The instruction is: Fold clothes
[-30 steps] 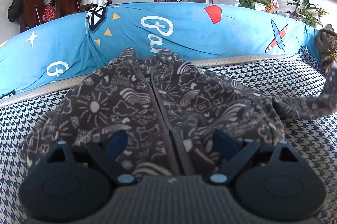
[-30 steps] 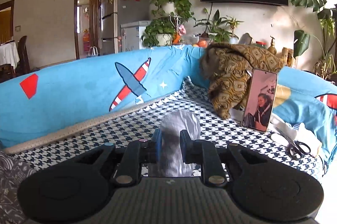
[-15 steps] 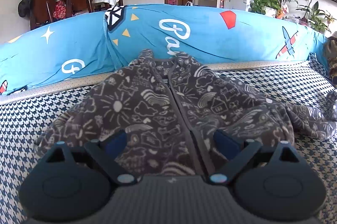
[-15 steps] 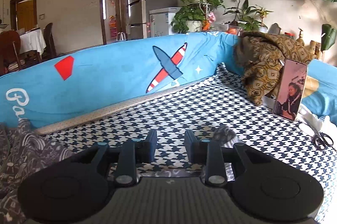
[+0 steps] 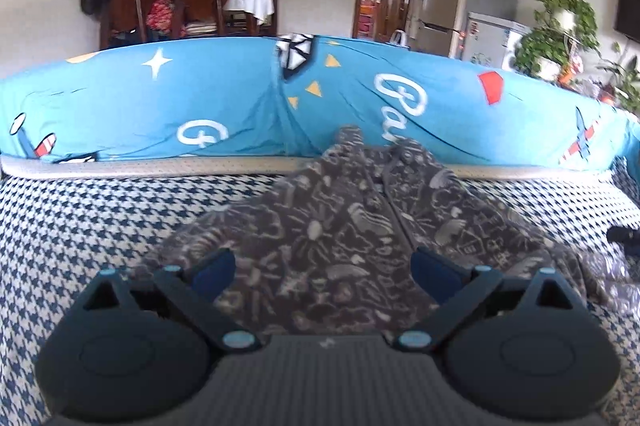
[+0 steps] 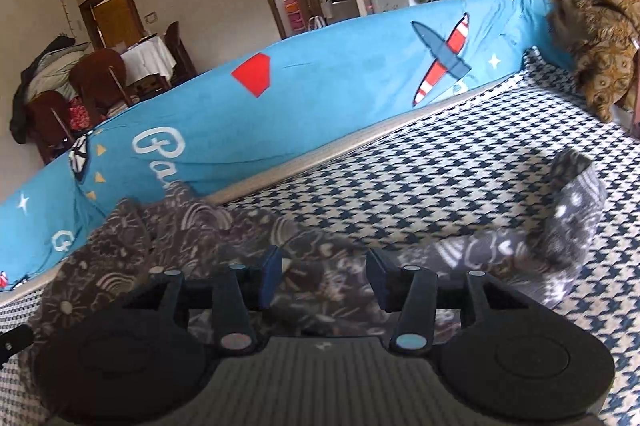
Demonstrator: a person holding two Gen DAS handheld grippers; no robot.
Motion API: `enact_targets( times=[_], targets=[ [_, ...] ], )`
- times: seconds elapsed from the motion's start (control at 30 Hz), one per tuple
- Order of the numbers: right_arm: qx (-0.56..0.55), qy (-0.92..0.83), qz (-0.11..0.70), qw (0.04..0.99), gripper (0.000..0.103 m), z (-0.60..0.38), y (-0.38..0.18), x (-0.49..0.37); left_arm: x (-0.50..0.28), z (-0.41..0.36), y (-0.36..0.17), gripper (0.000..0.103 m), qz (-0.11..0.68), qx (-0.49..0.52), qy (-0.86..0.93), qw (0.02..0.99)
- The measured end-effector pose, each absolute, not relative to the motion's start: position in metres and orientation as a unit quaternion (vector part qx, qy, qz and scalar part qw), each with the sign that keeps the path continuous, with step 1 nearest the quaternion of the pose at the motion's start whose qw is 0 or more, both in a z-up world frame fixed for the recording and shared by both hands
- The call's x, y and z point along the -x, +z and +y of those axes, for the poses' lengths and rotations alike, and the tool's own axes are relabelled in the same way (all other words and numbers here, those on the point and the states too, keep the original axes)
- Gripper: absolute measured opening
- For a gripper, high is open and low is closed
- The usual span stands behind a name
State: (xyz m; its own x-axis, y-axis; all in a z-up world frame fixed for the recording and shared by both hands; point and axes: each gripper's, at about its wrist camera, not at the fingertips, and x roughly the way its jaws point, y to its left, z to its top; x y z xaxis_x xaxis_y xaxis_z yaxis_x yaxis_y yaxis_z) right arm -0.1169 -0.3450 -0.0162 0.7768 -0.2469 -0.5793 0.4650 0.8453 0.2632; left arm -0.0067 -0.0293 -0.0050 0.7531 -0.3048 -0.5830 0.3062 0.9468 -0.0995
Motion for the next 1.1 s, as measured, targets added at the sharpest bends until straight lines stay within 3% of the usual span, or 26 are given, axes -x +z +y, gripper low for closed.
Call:
enact_targets(
  times=[0.37, 0.77, 1.1],
  targets=[
    [-0.141, -0.106, 0.292, 0.940, 0.054, -0.286, -0.025, 0.097, -0.039, 0.037, -0.012, 0.101, 0.320, 0.044, -0.057, 0.945],
    [-0.097, -0.087, 0.298, 0.946, 0.054, -0.262, -0.033, 0.087, -0.083, 0.051, -0.031, 0.099, 0.332, 0.066, -0.066, 0.939],
    [-0.096, -0.085, 0.307, 0.943, 0.055, -0.259, -0.039, 0.079, -0.128, 0.060, -0.064, 0.074, 0.388, 0.080, -0.116, 0.911]
  ],
)
